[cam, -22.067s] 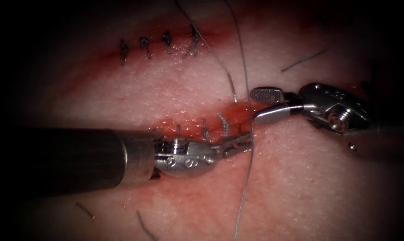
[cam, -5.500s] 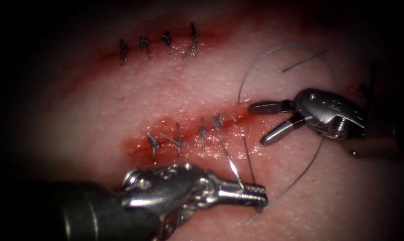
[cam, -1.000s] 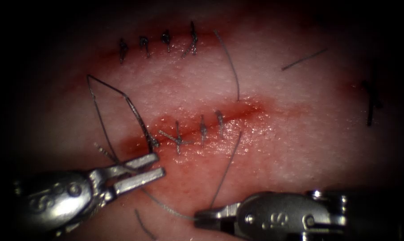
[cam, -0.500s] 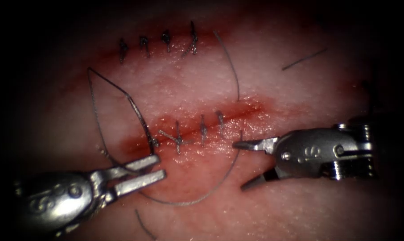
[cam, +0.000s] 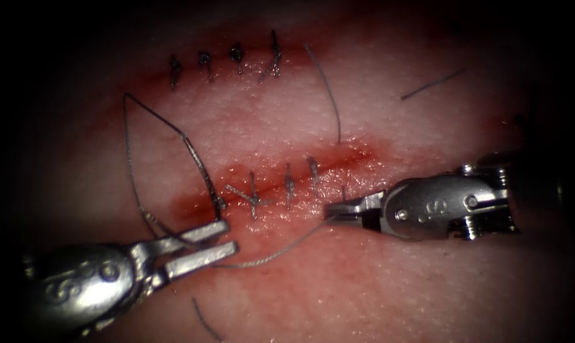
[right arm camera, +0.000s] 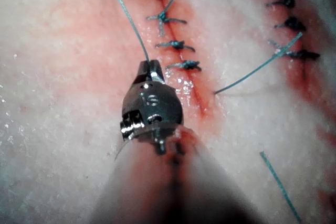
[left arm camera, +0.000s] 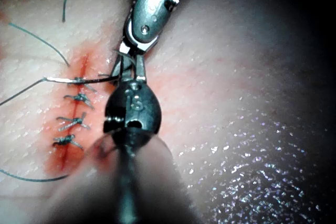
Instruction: Wound Closure
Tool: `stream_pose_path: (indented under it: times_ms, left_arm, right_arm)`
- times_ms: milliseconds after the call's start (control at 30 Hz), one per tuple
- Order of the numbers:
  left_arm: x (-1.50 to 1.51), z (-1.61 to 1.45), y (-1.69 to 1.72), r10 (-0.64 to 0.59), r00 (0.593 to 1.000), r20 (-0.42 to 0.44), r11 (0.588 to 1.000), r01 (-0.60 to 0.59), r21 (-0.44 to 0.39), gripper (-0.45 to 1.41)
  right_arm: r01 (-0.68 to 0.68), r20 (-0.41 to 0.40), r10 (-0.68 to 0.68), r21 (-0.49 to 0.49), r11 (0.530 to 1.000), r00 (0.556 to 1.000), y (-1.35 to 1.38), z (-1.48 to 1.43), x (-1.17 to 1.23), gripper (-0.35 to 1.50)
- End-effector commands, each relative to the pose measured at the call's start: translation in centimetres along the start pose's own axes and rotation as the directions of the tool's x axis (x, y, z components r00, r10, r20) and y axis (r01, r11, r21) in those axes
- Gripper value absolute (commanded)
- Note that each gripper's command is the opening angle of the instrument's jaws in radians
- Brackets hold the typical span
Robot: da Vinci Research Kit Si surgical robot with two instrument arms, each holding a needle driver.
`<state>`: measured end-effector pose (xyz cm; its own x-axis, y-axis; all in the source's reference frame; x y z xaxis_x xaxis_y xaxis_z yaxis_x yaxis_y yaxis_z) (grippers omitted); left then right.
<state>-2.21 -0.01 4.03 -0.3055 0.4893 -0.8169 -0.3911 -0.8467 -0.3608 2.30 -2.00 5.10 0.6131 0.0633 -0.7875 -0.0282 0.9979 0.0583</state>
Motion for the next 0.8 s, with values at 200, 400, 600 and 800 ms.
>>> stream_pose_path:
  times_ms: [200, 400, 600, 800]
  left_arm:
    - [-0.05, 0.07, 0.05, -0.001, 1.000, 0.001, 1.000, 0.001, -0.003, -0.45]
    - [-0.05, 0.07, 0.05, -0.001, 1.000, 0.001, 1.000, 0.001, -0.003, -0.45]
    - [-0.05, 0.07, 0.05, -0.001, 1.000, 0.001, 1.000, 0.001, -0.003, -0.45]
    - [-0.05, 0.08, 0.06, -0.001, 1.000, 0.000, 1.000, 0.001, -0.004, -0.45]
  right_arm:
    - [0.008, 0.022, -0.009, 0.052, 0.999, 1.000, -0.11, -0.06, 0.06, -0.35]
    - [0.014, 0.035, -0.018, 0.114, 0.993, 0.999, -0.23, -0.06, 0.15, -0.35]
    - [0.014, 0.053, -0.024, 0.169, 0.985, 0.998, -0.34, -0.07, 0.23, -0.35]
    - [0.003, 0.027, -0.009, 0.219, 0.976, 1.000, -0.33, -0.07, 0.23, -0.35]
